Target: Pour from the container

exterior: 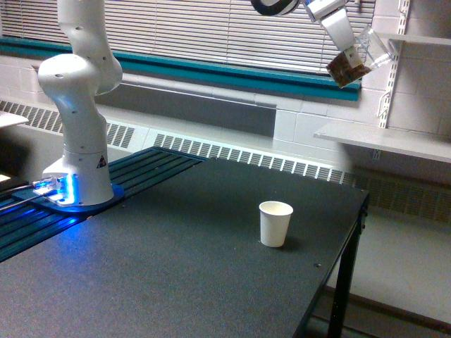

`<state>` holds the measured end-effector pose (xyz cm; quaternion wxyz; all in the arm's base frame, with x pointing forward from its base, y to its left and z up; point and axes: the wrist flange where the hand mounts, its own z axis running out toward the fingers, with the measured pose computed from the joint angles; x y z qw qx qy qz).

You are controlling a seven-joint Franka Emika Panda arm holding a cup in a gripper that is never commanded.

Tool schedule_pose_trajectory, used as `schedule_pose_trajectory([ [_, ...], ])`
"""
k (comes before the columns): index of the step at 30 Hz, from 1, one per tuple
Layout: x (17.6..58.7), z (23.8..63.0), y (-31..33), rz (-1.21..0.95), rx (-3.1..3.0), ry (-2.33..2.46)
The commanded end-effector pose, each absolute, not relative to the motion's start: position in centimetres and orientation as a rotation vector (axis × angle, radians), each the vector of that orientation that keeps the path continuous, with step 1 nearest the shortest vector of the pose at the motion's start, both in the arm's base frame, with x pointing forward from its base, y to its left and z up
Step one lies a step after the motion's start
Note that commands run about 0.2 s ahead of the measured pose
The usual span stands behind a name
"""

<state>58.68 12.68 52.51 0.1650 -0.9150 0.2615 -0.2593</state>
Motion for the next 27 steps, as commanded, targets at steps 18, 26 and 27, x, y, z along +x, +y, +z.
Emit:
schedule_pose_trajectory([
  [18, 56.3, 67.1, 1.8, -1.48, -2.191, 0.774],
  [26, 55.3, 68.7, 2.0, -1.619, -2.059, 0.712],
  [27, 55.2, 68.9, 2.0, -1.634, -2.043, 0.706],
])
